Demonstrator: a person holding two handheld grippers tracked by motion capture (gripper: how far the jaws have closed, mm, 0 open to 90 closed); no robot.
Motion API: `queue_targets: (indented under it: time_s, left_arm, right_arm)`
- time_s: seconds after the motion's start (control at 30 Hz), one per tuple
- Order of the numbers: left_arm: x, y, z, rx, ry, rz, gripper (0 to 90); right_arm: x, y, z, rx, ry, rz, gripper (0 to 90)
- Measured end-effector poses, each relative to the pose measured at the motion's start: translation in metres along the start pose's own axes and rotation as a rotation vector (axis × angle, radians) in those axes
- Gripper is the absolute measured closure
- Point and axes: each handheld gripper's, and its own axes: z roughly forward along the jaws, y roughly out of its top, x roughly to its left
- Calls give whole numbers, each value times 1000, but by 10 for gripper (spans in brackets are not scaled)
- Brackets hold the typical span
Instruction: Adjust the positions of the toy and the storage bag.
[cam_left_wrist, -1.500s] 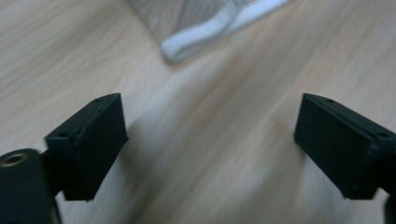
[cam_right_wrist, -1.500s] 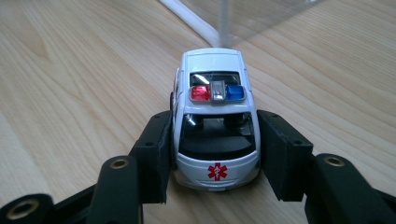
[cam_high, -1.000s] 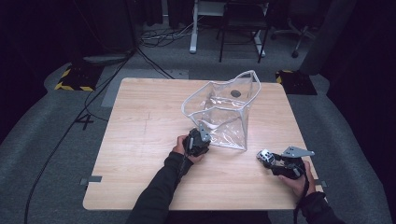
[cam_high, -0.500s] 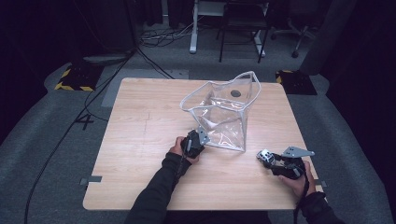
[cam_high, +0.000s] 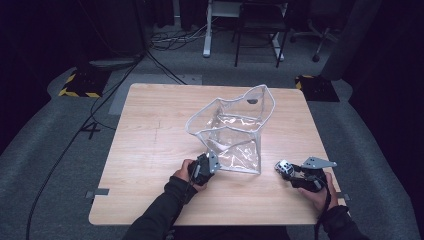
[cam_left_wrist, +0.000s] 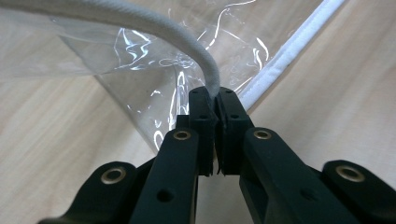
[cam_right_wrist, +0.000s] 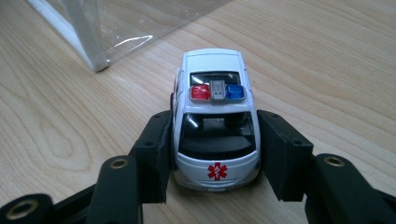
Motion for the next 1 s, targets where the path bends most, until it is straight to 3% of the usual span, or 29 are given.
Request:
queue_targets:
  time_s: [0.23, 0.37, 0.4, 0.5, 0.53, 0.57, 0.63, 0.67, 0.7, 0.73, 0.77, 0.83, 0.87, 1.0]
  left_arm:
    - [-13, -6, -6, -32, -48, -14, 853]
    - [-17, -7, -8, -24, -83, 23, 793]
    - [-17, -10, -10, -31, -113, 34, 793]
    - [-14, -16, -13, -30, -136, 26, 619]
    - [-12, -18, -15, -35, -139, 26, 619]
    - [-12, -21, -18, -35, -130, 4, 530]
    - [-10, -27, -23, -47, -130, -38, 434]
    - [-4, -33, -28, -7, -146, -27, 363]
    - [-2, -36, -30, 15, -136, -33, 312]
    - [-2, -36, -30, 15, -136, -33, 264]
    - [4, -44, -37, 12, -140, -63, 244]
    - [9, -49, -42, 17, -152, -76, 217]
    - [12, -55, -47, 16, -145, -94, 161]
    - [21, -70, -60, 26, -127, -104, 161]
  right_arm:
    - [0, 0, 0, -3, -1, 2, 487]
    - [0, 0, 0, -3, -1, 2, 487]
    - [0, 0, 0, -3, -2, 2, 487]
    - [0, 0, 0, -2, -4, 2, 487]
    - [0, 0, 0, -2, -4, 2, 487]
    - [0, 0, 0, -2, -3, 2, 487]
    - [0, 0, 0, -2, -3, 2, 487]
    - [0, 0, 0, -2, -3, 2, 487]
    - [0, 0, 0, -2, -3, 2, 487]
    - [0, 0, 0, -2, -3, 2, 487]
    - [0, 0, 0, -2, -3, 3, 487]
    - [0, 0, 0, -2, -3, 3, 487]
    - [0, 0, 0, -2, -3, 4, 486]
    - [1, 0, 0, 0, -3, 7, 486]
